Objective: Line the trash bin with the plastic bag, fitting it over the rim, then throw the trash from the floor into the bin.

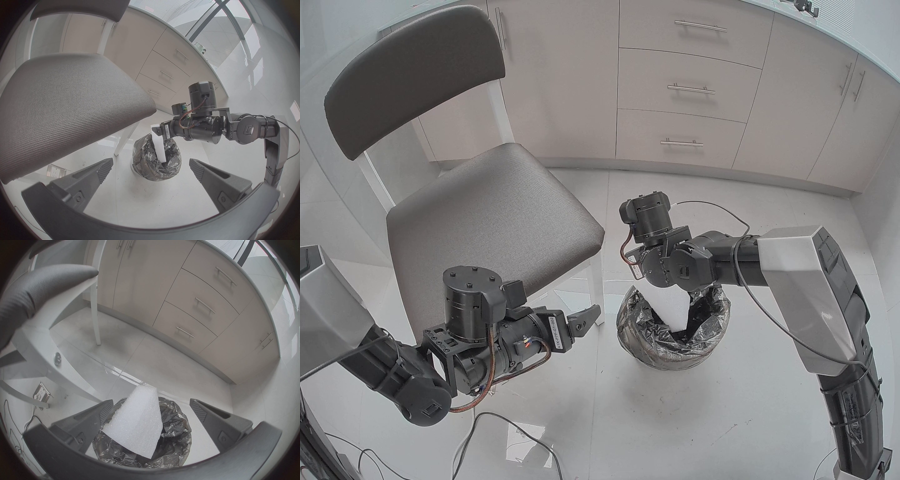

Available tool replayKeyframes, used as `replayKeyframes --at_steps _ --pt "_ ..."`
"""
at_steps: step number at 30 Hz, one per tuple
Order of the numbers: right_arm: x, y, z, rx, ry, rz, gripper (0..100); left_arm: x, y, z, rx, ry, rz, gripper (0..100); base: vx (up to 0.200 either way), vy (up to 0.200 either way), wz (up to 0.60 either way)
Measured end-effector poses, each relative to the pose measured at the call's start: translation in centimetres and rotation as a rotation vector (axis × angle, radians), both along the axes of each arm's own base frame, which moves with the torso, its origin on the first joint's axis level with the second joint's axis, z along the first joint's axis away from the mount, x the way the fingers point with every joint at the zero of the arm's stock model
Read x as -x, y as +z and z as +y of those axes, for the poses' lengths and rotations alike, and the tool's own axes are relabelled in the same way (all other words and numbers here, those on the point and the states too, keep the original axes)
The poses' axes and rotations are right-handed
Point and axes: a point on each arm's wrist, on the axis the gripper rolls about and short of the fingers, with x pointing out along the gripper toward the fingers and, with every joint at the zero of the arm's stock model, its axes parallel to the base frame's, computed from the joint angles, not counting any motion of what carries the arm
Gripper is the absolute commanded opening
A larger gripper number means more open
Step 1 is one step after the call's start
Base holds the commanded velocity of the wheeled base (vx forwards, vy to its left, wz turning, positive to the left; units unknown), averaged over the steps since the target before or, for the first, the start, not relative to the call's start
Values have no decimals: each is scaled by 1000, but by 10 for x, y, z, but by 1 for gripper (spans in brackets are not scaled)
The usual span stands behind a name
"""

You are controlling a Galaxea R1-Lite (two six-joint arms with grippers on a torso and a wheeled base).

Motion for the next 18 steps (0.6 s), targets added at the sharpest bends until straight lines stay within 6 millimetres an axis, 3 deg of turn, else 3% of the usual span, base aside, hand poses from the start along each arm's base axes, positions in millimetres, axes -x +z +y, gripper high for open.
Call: replayKeyframes --at_steps 18 --pt "-1 -4 0 5 0 8 0 0 0 0 1 -2 1 100 0 0 0"
